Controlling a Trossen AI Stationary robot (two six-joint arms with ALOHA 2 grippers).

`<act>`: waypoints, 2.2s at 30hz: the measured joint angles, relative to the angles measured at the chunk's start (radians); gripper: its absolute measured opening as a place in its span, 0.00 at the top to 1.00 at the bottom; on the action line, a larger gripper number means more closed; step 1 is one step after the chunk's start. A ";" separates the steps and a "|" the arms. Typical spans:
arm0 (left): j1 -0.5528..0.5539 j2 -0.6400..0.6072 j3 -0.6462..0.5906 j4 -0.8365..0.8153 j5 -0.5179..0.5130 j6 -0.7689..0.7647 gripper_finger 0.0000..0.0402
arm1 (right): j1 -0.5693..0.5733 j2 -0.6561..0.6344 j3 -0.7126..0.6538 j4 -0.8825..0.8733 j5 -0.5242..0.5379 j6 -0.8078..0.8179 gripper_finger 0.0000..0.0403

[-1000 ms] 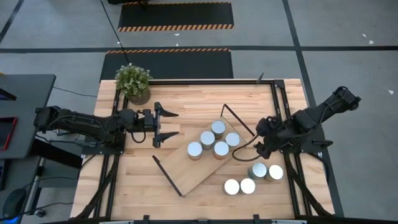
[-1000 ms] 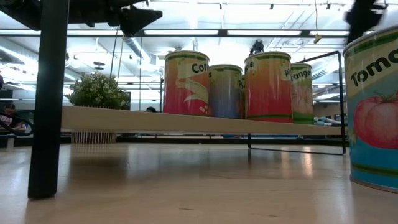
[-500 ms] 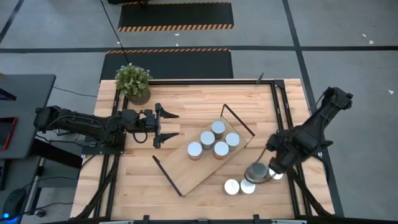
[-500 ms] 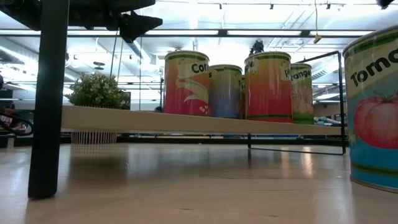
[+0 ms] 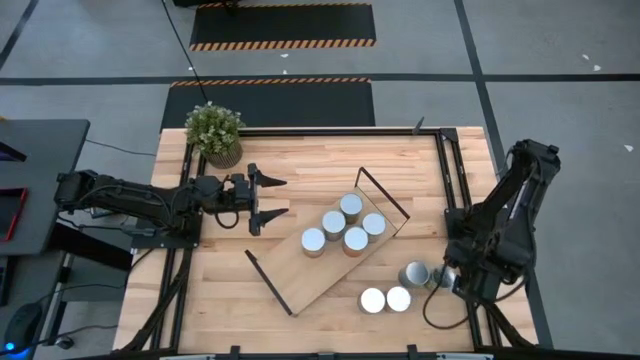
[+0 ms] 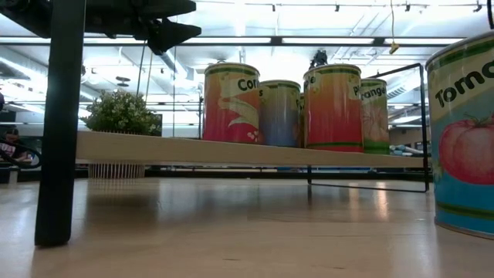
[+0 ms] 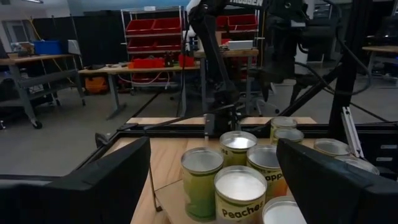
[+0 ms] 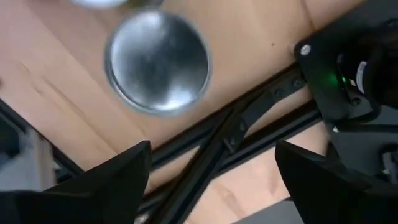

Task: Pick and place cans onto a shelf
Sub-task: Put the canned oranges on the shelf

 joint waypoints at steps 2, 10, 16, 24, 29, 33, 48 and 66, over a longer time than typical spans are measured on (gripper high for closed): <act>0.000 0.000 0.000 -0.001 0.000 0.000 0.12 | 0.008 0.020 -0.007 0.018 -0.011 -0.042 0.13; 0.000 0.000 0.000 -0.005 0.000 -0.001 0.12 | 0.008 0.126 -0.029 0.113 -0.014 -0.252 0.13; 0.000 0.000 0.000 -0.006 0.000 -0.001 0.12 | 0.008 0.212 -0.045 0.148 0.001 -0.344 0.13; 0.000 0.000 0.000 -0.006 0.000 -0.001 0.12 | -0.003 0.278 -0.055 0.212 0.080 -0.402 0.13; 0.000 0.000 0.000 -0.006 0.000 -0.002 0.12 | -0.006 0.313 -0.055 0.219 0.144 -0.410 0.13; 0.000 0.000 0.000 -0.006 0.000 -0.001 0.12 | -0.007 0.330 -0.055 0.252 0.199 -0.394 0.13; 0.000 0.000 0.000 -0.007 0.000 -0.002 0.12 | -0.008 0.333 -0.055 0.298 0.248 -0.286 0.14; 0.000 0.000 0.001 -0.021 0.000 -0.002 0.12 | -0.016 0.331 -0.054 0.300 0.118 -0.162 0.14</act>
